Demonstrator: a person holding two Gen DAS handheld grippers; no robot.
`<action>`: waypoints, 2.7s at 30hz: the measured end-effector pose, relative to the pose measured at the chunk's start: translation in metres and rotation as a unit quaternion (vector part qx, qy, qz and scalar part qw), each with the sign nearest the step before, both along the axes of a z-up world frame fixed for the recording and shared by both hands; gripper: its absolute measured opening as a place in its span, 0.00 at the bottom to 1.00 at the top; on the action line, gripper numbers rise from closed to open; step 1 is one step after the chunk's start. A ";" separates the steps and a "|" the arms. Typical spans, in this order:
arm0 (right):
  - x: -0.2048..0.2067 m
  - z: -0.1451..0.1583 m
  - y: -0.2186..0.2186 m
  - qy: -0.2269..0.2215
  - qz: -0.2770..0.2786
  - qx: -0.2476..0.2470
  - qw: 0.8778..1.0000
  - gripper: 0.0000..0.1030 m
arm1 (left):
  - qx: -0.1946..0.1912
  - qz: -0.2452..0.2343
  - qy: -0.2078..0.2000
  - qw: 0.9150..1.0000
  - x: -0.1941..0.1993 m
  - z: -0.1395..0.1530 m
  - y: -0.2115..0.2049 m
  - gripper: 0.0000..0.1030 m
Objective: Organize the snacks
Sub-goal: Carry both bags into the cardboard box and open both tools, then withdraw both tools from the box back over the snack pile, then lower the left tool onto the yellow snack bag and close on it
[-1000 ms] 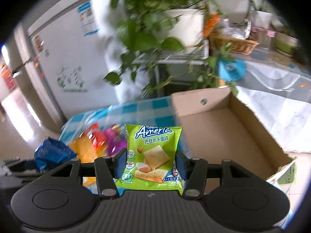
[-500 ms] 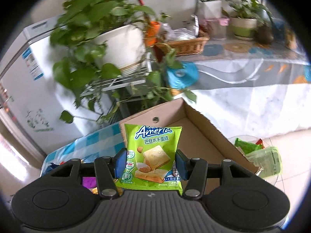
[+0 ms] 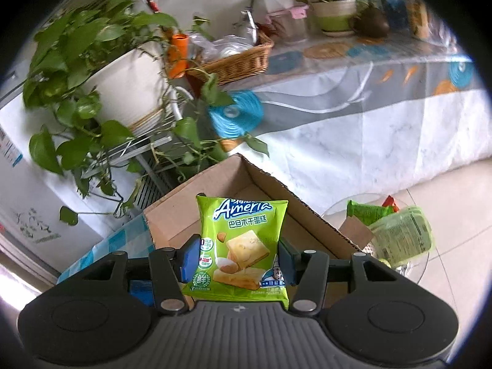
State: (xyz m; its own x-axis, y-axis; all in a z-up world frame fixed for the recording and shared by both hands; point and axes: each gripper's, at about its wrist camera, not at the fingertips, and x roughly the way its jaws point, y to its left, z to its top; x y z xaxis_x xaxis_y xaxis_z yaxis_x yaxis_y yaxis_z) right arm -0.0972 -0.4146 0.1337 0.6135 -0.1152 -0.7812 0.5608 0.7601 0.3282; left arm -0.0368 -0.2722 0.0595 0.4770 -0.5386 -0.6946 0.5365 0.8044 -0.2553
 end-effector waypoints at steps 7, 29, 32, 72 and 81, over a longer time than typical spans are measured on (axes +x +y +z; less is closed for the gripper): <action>0.000 -0.007 -0.010 0.005 -0.021 0.014 1.000 0.58 | 0.016 -0.015 -0.001 1.000 0.001 -0.004 -0.018 0.73; 0.006 -0.004 -0.002 -0.017 -0.011 0.023 1.000 0.77 | 0.056 0.007 -0.045 0.997 -0.001 0.030 0.017 0.92; 0.011 -0.004 0.005 -0.017 0.002 0.020 1.000 0.78 | 0.060 0.012 -0.049 0.997 0.000 0.032 0.028 0.92; 0.071 -0.018 0.147 0.002 0.291 -0.005 0.957 0.80 | 0.072 0.170 0.078 0.980 0.070 -0.037 0.204 0.95; 0.083 -0.035 0.154 0.026 0.269 0.033 0.962 0.79 | 0.078 0.194 0.091 0.974 0.073 -0.062 0.201 0.79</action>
State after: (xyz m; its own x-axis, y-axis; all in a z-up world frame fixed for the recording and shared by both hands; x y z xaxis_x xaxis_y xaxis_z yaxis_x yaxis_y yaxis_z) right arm -0.0140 -0.2611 0.0982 0.5308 0.2590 -0.8069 0.1085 0.9236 0.3678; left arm 0.0358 -0.0707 -0.0020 0.4856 -0.2232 -0.8452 0.1418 0.9742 -0.1758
